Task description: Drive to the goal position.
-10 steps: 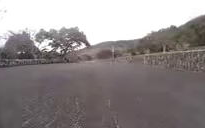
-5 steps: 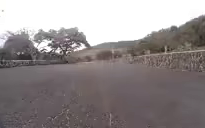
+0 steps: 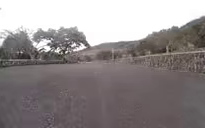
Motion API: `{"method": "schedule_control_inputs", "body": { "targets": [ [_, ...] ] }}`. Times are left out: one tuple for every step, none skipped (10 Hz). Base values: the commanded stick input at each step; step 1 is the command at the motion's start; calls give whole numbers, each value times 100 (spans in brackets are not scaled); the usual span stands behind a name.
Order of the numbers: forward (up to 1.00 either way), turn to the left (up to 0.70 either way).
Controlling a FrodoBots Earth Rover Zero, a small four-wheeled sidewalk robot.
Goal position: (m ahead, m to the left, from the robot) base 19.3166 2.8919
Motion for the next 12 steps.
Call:
{"method": "schedule_control_inputs", "body": {
  "targets": [
    [70,0],
    [70,0],
    [70,0],
    [70,0],
    [70,0],
    [70,0],
    [70,0],
    [70,0],
    [70,0],
    [70,0],
    [70,0],
    [70,0]
  ]
}}
